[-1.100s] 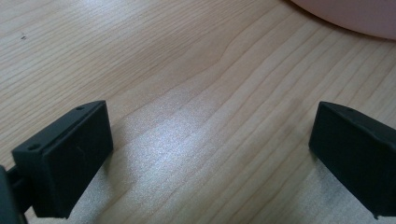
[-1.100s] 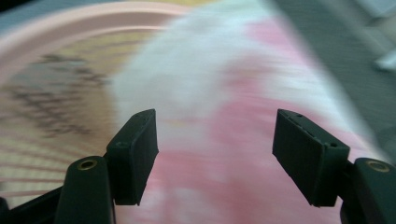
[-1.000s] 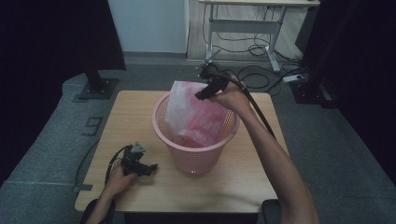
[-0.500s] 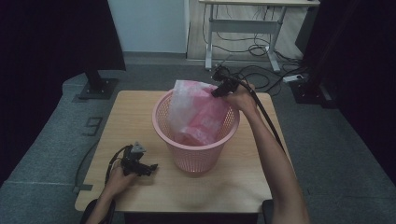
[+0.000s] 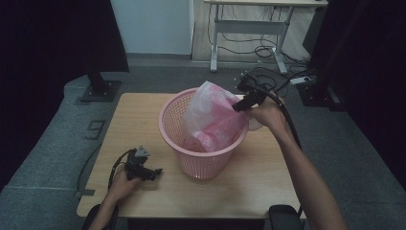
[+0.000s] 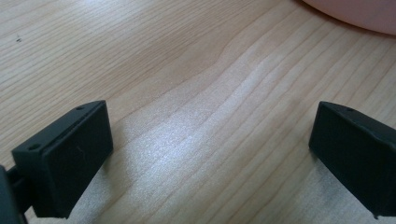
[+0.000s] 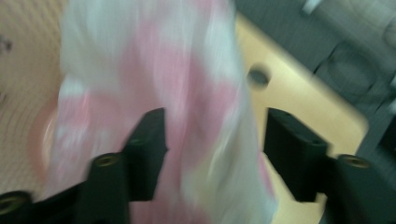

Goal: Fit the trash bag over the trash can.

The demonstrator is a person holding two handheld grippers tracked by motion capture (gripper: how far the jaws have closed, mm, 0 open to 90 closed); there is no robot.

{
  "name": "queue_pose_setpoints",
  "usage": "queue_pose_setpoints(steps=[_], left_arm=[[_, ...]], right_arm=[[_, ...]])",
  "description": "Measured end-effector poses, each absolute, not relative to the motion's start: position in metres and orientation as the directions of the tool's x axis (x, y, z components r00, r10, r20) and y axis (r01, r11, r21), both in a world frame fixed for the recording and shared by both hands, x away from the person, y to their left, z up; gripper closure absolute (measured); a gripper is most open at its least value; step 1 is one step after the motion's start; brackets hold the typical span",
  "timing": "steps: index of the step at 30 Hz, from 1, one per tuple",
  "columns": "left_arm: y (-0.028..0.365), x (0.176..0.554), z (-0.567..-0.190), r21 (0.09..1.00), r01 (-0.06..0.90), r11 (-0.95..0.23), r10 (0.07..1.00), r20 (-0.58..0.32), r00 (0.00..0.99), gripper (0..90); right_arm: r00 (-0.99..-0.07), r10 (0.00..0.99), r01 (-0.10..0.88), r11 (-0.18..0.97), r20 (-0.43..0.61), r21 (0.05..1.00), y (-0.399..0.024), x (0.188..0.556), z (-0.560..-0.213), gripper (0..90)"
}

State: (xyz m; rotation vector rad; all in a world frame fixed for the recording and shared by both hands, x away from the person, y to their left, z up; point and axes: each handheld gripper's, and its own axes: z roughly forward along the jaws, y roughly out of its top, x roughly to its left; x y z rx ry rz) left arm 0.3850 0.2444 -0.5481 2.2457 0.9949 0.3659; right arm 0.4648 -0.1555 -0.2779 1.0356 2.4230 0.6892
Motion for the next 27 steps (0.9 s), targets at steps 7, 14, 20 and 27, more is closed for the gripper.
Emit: queue_pose_setpoints(steps=[7, 14, 20, 27], left_arm=[[0.244, 0.385, -0.548, 0.657, 0.555, -0.51, 0.732, -0.006, 0.681, 0.0], [0.244, 0.385, -0.548, 0.658, 0.548, -0.516, 0.725, -0.005, 0.688, 0.0], [0.244, 0.385, -0.548, 0.658, 0.545, -0.52, 0.721, -0.004, 0.693, 0.0], [0.244, 0.385, -0.548, 0.657, 0.543, -0.523, 0.718, -0.004, 0.696, 0.0]], right_arm=[[-0.708, 0.673, 0.417, 0.642, -0.214, 0.643, -0.104, 0.504, -0.267, 29.6], [-0.741, 0.626, 0.41, 0.707, -0.241, 0.577, -0.06, 0.54, -0.287, 46.0], [-0.739, 0.643, 0.447, 0.691, -0.2, 0.568, -0.073, 0.542, -0.293, 62.8], [-0.677, 0.715, 0.528, 0.636, -0.174, 0.562, -0.112, 0.526, -0.29, 69.0]])
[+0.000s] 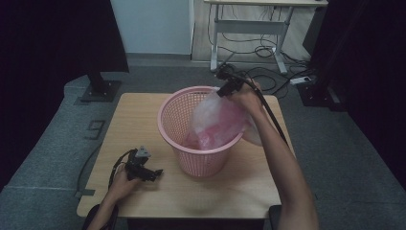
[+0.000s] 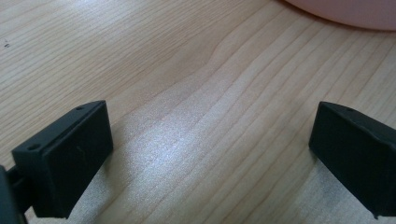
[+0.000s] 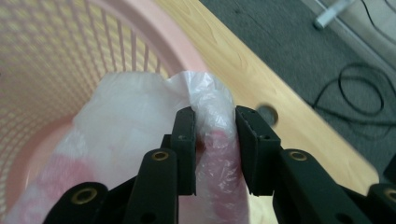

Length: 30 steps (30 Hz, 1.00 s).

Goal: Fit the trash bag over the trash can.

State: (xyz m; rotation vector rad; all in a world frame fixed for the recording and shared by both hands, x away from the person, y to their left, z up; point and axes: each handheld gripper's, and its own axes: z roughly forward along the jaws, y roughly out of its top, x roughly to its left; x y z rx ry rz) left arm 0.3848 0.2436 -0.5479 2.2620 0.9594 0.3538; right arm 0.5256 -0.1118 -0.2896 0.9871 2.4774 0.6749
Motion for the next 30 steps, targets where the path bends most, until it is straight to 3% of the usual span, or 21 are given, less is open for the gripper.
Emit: queue_pose_setpoints(steps=[6, 10, 15, 20, 23, 25, 30], left_arm=[[0.242, 0.386, -0.548, 0.658, 0.544, -0.521, 0.719, -0.006, 0.695, 0.0], [0.242, 0.386, -0.548, 0.657, 0.544, -0.522, 0.718, -0.005, 0.696, 0.0], [0.242, 0.386, -0.548, 0.657, 0.544, -0.522, 0.718, -0.005, 0.696, 0.0], [0.242, 0.386, -0.548, 0.658, 0.543, -0.522, 0.718, -0.005, 0.696, 0.0], [0.242, 0.386, -0.548, 0.658, 0.543, -0.522, 0.718, -0.004, 0.696, 0.0], [0.242, 0.386, -0.548, 0.658, 0.542, -0.523, 0.718, -0.003, 0.696, 0.0], [0.242, 0.386, -0.548, 0.657, 0.542, -0.524, 0.718, -0.002, 0.696, 0.0]], right_arm=[[-0.66, 0.742, 0.584, 0.603, -0.113, 0.544, -0.155, 0.49, -0.293, 65.1], [-0.644, 0.749, 0.567, 0.604, -0.156, 0.561, -0.155, 0.482, -0.285, 42.0], [-0.659, 0.725, 0.498, 0.62, -0.199, 0.606, -0.131, 0.498, -0.272, 37.2], [-0.705, 0.673, 0.454, 0.669, -0.221, 0.589, -0.094, 0.526, -0.279, 40.0], [-0.725, 0.647, 0.453, 0.707, -0.237, 0.544, -0.078, 0.54, -0.289, 52.4], [-0.715, 0.649, 0.466, 0.72, -0.261, 0.514, -0.074, 0.545, -0.295, 57.6], [-0.684, 0.699, 0.523, 0.67, -0.209, 0.527, -0.092, 0.543, -0.29, 66.4]])
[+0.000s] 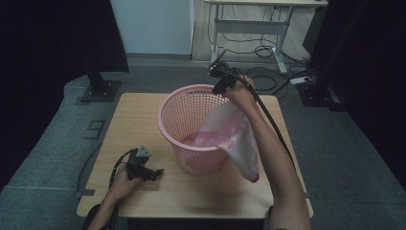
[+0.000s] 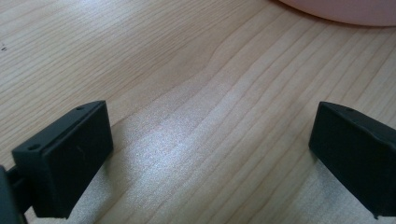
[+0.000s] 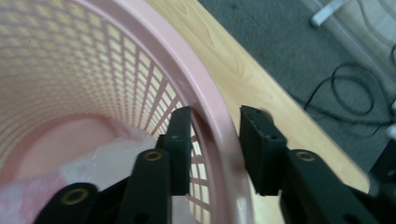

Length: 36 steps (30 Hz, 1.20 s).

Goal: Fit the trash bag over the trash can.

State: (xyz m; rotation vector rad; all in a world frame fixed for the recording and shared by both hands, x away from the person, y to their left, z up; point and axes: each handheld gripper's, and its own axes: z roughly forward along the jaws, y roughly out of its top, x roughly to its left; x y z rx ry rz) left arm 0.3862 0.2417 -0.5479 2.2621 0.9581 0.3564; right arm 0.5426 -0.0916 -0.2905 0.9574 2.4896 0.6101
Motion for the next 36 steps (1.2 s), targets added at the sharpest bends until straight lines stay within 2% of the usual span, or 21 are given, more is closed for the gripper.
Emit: queue_pose_setpoints(steps=[7, 10, 12, 15, 19, 21, 25, 28, 32, 36], left_arm=[[0.242, 0.386, -0.548, 0.657, 0.543, -0.523, 0.718, -0.004, 0.696, 0.0], [0.241, 0.386, -0.548, 0.658, 0.545, -0.519, 0.719, -0.008, 0.695, 0.0], [0.241, 0.386, -0.548, 0.659, 0.545, -0.519, 0.72, -0.008, 0.694, 0.0], [0.241, 0.386, -0.548, 0.659, 0.543, -0.52, 0.718, -0.007, 0.696, 0.0], [0.242, 0.387, -0.548, 0.659, 0.539, -0.525, 0.713, -0.006, 0.701, 0.0], [0.242, 0.387, -0.548, 0.659, 0.536, -0.528, 0.709, -0.006, 0.705, 0.0], [0.242, 0.387, -0.548, 0.658, 0.536, -0.528, 0.709, -0.006, 0.706, 0.0], [0.242, 0.387, -0.548, 0.659, 0.537, -0.527, 0.71, -0.006, 0.704, 0.0], [0.242, 0.387, -0.548, 0.659, 0.538, -0.526, 0.711, -0.007, 0.703, 0.0], [0.241, 0.387, -0.548, 0.66, 0.542, -0.52, 0.717, -0.006, 0.697, 0.0]], right_arm=[[-0.585, 0.798, 0.631, 0.559, -0.144, 0.538, -0.146, 0.51, -0.289, 71.8], [-0.549, 0.824, 0.67, 0.534, -0.139, 0.517, -0.166, 0.492, -0.288, 67.6], [-0.542, 0.83, 0.674, 0.524, -0.133, 0.521, -0.175, 0.484, -0.284, 54.8], [-0.56, 0.819, 0.614, 0.514, -0.128, 0.599, -0.178, 0.484, -0.273, 42.4], [-0.607, 0.781, 0.545, 0.546, -0.151, 0.637, -0.164, 0.497, -0.269, 39.2], [-0.641, 0.745, 0.506, 0.59, -0.184, 0.629, -0.141, 0.519, -0.276, 39.1], [-0.671, 0.719, 0.501, 0.618, -0.179, 0.606, -0.117, 0.541, -0.287, 46.7], [-0.649, 0.723, 0.503, 0.64, -0.235, 0.58, -0.108, 0.548, -0.293, 61.9], [-0.634, 0.745, 0.534, 0.616, -0.208, 0.579, -0.115, 0.548, -0.291, 65.3], [-0.567, 0.807, 0.613, 0.545, -0.162, 0.572, -0.138, 0.537, -0.288, 70.7]])
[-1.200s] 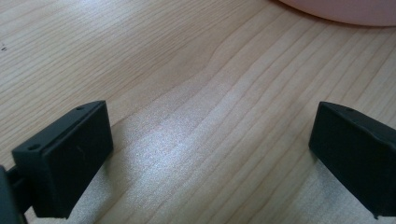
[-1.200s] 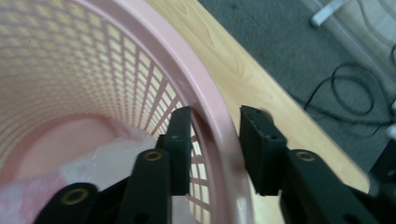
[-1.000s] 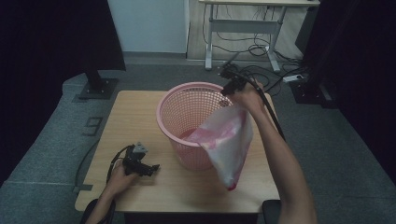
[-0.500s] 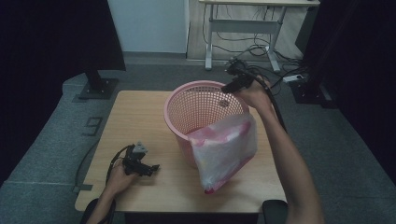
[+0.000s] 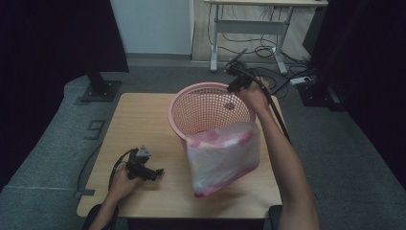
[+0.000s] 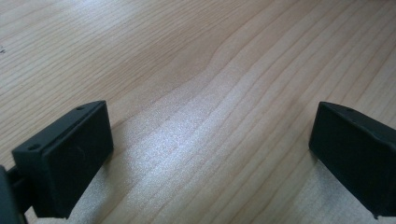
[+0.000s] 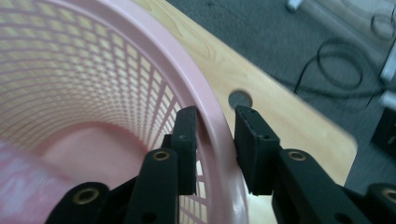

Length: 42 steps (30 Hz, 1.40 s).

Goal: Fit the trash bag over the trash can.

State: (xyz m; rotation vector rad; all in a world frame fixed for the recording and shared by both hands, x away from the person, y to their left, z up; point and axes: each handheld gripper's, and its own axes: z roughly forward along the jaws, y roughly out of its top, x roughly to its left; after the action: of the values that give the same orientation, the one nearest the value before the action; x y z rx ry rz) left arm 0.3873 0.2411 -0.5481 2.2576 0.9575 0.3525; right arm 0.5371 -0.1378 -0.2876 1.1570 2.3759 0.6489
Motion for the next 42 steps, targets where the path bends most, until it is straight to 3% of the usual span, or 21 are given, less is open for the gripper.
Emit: queue_pose_setpoints(steps=[5, 9, 12, 14, 15, 21, 33, 42], left_arm=[[0.241, 0.387, -0.548, 0.659, 0.542, -0.521, 0.717, -0.007, 0.697, 0.0], [0.242, 0.387, -0.548, 0.659, 0.538, -0.526, 0.71, -0.007, 0.704, 0.0], [0.243, 0.387, -0.546, 0.64, 0.543, -0.543, 0.702, -0.008, 0.712, 0.0], [0.244, 0.387, -0.545, 0.63, 0.547, -0.551, 0.7, -0.009, 0.714, 0.0], [0.245, 0.387, -0.542, 0.605, 0.567, -0.559, 0.704, -0.016, 0.71, 0.0], [0.252, 0.391, -0.534, 0.563, 0.6, -0.568, 0.694, -0.065, 0.717, 0.0], [0.257, 0.392, -0.46, 0.576, 0.528, -0.624, 0.611, -0.062, 0.789, 0.0], [0.249, 0.389, -0.398, 0.621, 0.461, -0.634, 0.547, -0.061, 0.835, 0.3]], right_arm=[[-0.496, 0.867, 0.69, 0.433, -0.056, 0.58, -0.169, 0.516, -0.285, 75.5], [-0.513, 0.857, 0.68, 0.435, -0.041, 0.59, -0.182, 0.501, -0.286, 75.2], [-0.537, 0.841, 0.649, 0.457, -0.059, 0.608, -0.187, 0.498, -0.286, 56.8], [-0.556, 0.828, 0.61, 0.467, -0.073, 0.64, -0.189, 0.496, -0.285, 51.8], [-0.568, 0.819, 0.591, 0.469, -0.073, 0.656, -0.19, 0.494, -0.284, 44.7], [-0.668, 0.74, 0.488, 0.512, -0.075, 0.707, -0.187, 0.478, -0.284, 37.8], [-0.79, 0.613, 0.409, 0.542, -0.012, 0.734, -0.173, 0.444, -0.295, 28.9], [-0.852, 0.524, 0.355, 0.579, -0.002, 0.734, -0.159, 0.414, -0.293, 27.4]])
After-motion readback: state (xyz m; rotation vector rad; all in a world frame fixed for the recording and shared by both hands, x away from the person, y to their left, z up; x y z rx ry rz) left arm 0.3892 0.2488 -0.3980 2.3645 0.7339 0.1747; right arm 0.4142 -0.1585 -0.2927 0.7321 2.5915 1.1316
